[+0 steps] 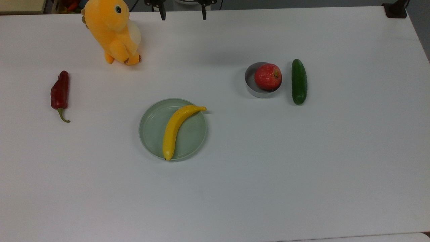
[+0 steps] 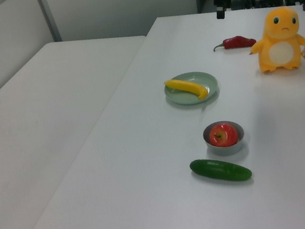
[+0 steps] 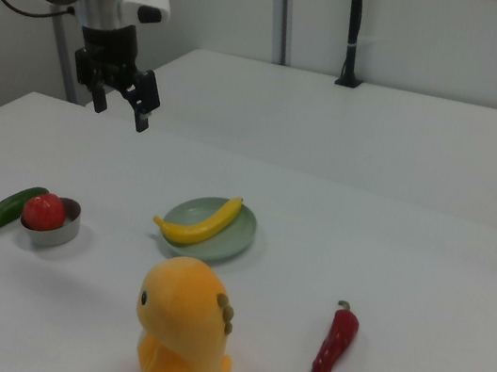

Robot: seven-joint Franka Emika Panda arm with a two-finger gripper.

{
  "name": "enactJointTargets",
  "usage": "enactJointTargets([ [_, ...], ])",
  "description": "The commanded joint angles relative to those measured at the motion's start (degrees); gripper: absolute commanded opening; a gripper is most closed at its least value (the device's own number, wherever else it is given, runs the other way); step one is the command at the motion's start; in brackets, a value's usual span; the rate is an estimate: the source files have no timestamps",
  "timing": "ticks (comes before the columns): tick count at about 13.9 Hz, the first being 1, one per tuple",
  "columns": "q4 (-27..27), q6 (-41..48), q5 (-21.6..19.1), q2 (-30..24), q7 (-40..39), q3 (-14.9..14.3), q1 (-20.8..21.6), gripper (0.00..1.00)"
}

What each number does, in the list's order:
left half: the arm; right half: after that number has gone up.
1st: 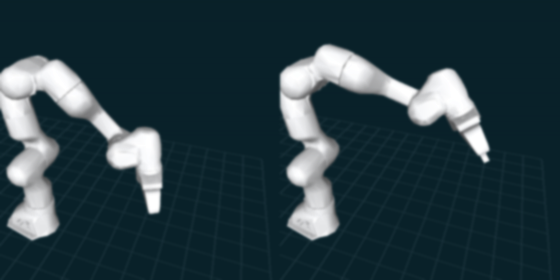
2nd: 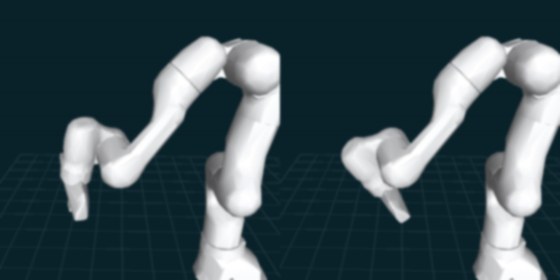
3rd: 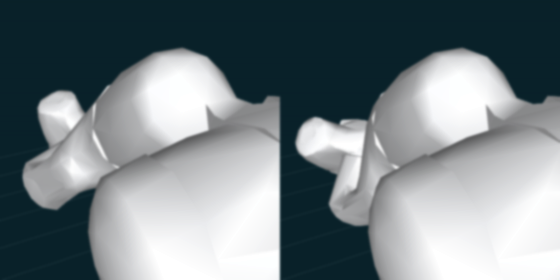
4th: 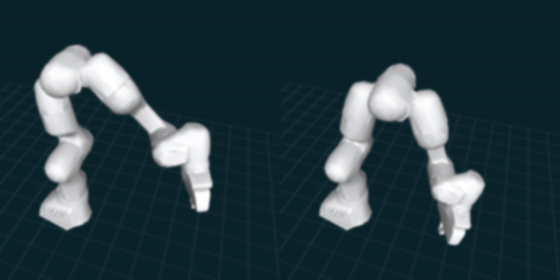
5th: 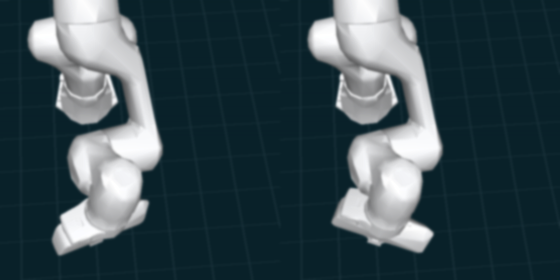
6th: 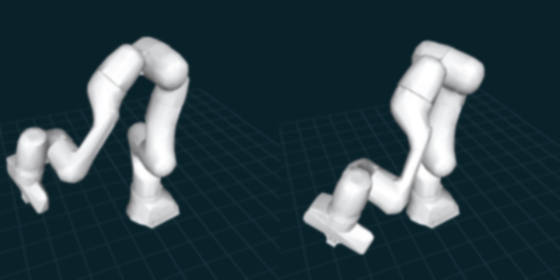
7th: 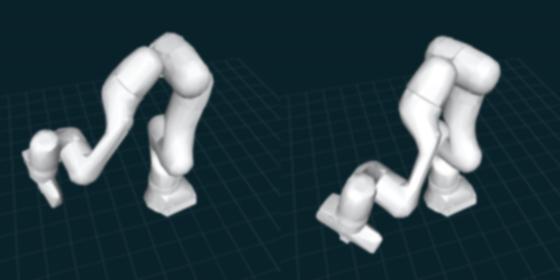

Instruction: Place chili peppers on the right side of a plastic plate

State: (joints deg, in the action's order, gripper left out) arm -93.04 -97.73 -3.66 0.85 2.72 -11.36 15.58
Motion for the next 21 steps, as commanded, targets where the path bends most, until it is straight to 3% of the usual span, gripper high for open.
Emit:
enactJointTargets([
  [1,0.8,-2.0,-1.4,1.5,-6.1,0.1,0.1,1.0],
  [6,0.7,-1.8,-5.3,-0.2,-6.0,-0.4,-1.2,1.0],
  [12,0.0,5.2,-4.2,-1.4,-9.1,-0.6,-1.7,1.0],
  [21,-0.6,4.3,-3.7,-1.4,-8.5,-0.4,-1.6,1.0],
])
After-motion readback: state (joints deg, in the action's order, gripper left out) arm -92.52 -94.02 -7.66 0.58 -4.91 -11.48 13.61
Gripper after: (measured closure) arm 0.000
